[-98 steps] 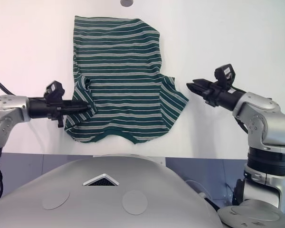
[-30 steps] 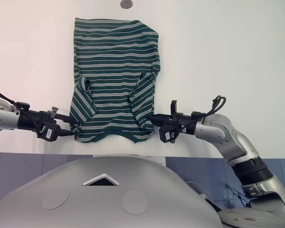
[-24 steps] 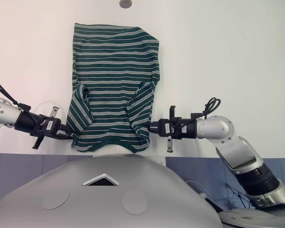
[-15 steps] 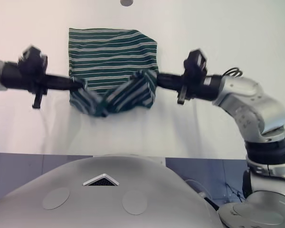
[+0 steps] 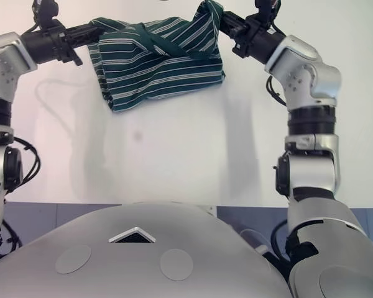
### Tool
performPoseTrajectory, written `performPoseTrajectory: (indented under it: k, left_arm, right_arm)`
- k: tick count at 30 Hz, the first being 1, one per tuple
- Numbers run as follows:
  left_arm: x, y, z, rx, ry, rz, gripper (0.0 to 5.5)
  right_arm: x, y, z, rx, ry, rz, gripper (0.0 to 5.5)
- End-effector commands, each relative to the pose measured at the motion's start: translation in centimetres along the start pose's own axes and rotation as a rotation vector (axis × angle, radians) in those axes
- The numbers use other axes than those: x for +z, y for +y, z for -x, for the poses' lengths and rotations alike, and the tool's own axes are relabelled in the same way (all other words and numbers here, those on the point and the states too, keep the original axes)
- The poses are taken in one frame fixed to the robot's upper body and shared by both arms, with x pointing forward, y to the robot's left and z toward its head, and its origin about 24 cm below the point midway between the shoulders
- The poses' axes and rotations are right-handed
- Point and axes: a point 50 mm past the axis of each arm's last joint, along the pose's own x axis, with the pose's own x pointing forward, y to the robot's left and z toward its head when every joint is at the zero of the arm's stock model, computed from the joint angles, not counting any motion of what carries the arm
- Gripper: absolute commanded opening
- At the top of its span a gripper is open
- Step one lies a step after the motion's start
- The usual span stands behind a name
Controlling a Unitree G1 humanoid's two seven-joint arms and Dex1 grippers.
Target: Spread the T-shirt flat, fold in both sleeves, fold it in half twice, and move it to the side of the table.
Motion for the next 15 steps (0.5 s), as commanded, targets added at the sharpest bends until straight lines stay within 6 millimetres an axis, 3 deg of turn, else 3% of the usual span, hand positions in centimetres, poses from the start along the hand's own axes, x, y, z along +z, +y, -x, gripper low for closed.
performPoseTrajectory:
  k: [1,3,8,10,12,15]
  left_arm:
    - [-0.5,1.4,-1.9,0.189,0.045,-0.041,0.02]
    - [-0.8,1.6,-2.1,0.213,0.061,-0.061,0.02]
    - [-1.5,2.5,-1.0,0.25,0.036,-0.035,0.02]
    - [-1.9,2.5,-0.9,0.247,0.051,-0.007,0.29]
    - [-2.6,2.7,-0.8,0.296,0.099,-0.023,0.73]
    - [-3.7,3.4,-0.1,0.404,0.194,-0.189,0.73]
  right_arm:
    - [-0.7,-1.0,-2.8,-0.118,0.068,0.084,0.0]
    - [-0.8,-1.1,-3.2,-0.123,0.076,0.099,0.0]
    - [0.3,1.5,-6.2,-0.064,0.088,0.041,0.0]
    - [-0.1,1.9,-6.7,-0.081,0.128,-0.014,0.57]
    - [-0.4,1.5,-6.6,-0.154,0.135,-0.054,1.02]
    - [-0.2,0.0,-5.8,-0.302,0.087,-0.105,1.02]
